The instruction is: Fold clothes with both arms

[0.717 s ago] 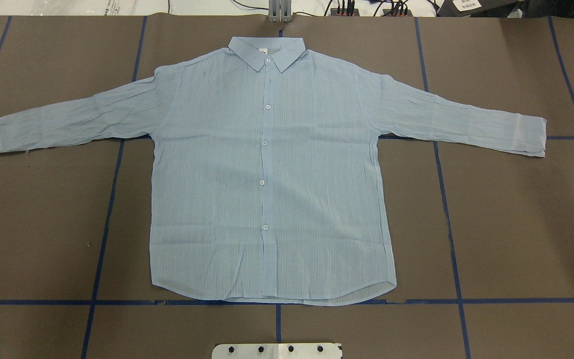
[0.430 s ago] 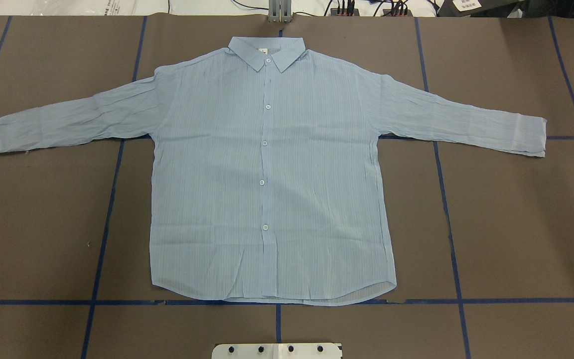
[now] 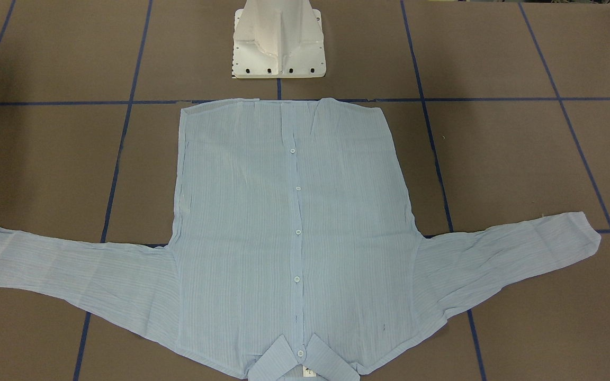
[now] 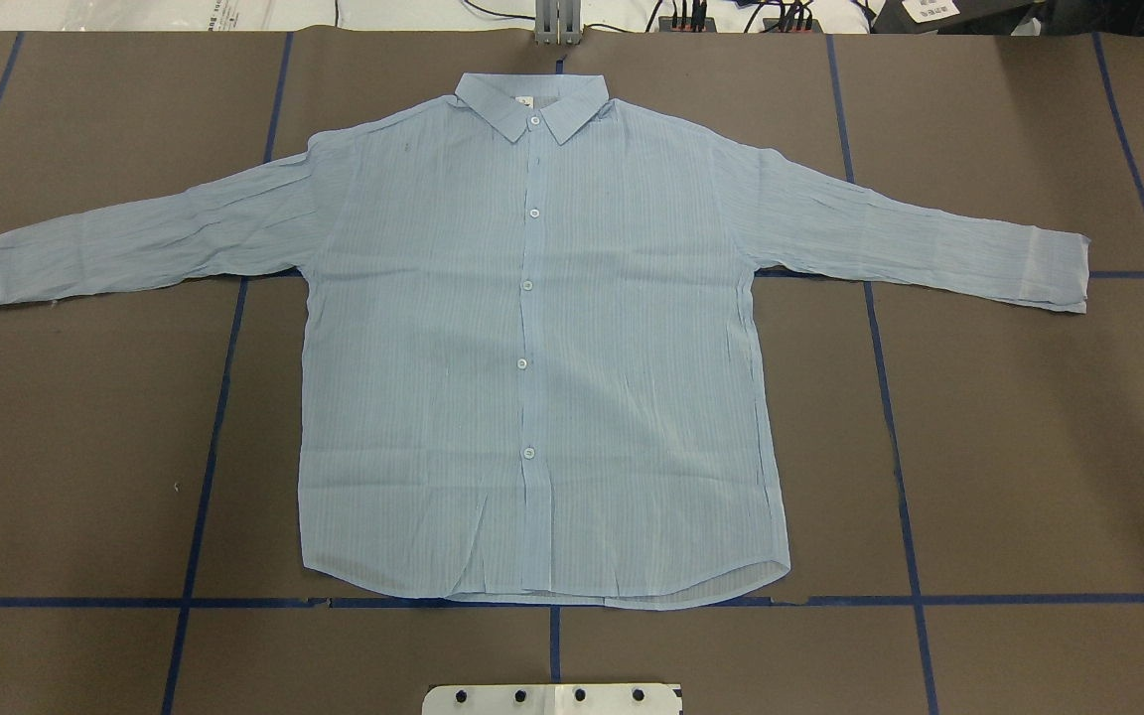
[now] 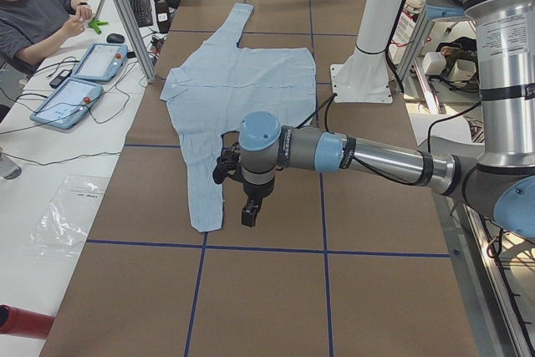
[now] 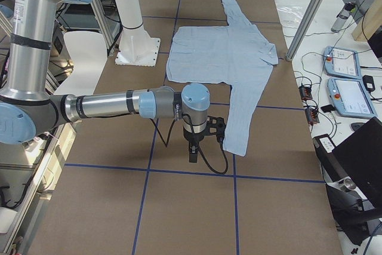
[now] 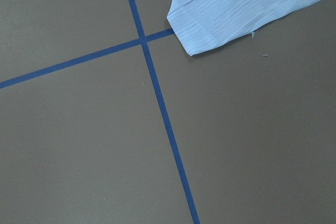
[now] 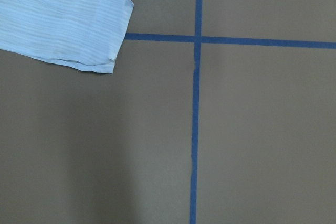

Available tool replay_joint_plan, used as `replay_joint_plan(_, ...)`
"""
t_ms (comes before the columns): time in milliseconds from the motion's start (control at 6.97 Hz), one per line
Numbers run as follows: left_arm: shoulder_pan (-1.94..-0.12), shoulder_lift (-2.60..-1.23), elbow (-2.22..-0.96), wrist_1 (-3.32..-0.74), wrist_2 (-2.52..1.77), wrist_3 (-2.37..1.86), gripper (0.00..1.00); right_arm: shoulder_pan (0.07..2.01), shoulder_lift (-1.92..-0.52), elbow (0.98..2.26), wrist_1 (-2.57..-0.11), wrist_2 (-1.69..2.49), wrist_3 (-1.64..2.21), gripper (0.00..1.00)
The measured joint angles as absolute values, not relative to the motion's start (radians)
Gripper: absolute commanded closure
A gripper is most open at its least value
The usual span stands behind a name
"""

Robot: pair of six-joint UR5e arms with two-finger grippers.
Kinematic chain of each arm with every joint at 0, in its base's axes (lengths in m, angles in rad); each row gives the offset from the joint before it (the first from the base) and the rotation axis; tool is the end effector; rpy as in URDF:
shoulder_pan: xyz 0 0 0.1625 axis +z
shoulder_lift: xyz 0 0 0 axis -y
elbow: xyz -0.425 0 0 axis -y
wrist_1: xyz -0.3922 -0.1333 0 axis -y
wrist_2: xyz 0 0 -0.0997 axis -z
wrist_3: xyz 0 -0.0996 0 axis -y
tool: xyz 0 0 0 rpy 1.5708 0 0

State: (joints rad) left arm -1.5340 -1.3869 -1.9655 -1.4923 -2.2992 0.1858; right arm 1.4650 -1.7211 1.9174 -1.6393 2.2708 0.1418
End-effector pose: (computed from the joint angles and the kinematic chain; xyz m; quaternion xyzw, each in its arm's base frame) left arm -0.0517 -0.4166 0.5588 0.0881 0.3498 0.1270 0.9240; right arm 0.0234 -0.4345 0.5691 0.0173 -0.3470 -0.0050 0.9377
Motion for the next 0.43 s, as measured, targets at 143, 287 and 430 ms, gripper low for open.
replay_joint_plan(143, -1.534, -1.413, -1.969, -1.493, -2.298, 0.151, 0.0, 1.422, -1.677, 1.875, -1.58, 2.268, 0.225, 0.0)
replay_joint_plan(287, -1.534, -1.459, -1.966, -1.506, -2.298, 0.115, 0.0, 1.379, -1.64, 1.8, -1.472, 2.267, 0.32, 0.0)
replay_joint_plan(430, -1.533, -1.506, -1.96, -1.531, -2.297, 0.099, 0.0, 1.339, -1.599, 1.69, -1.323, 2.261, 0.418, 0.01)
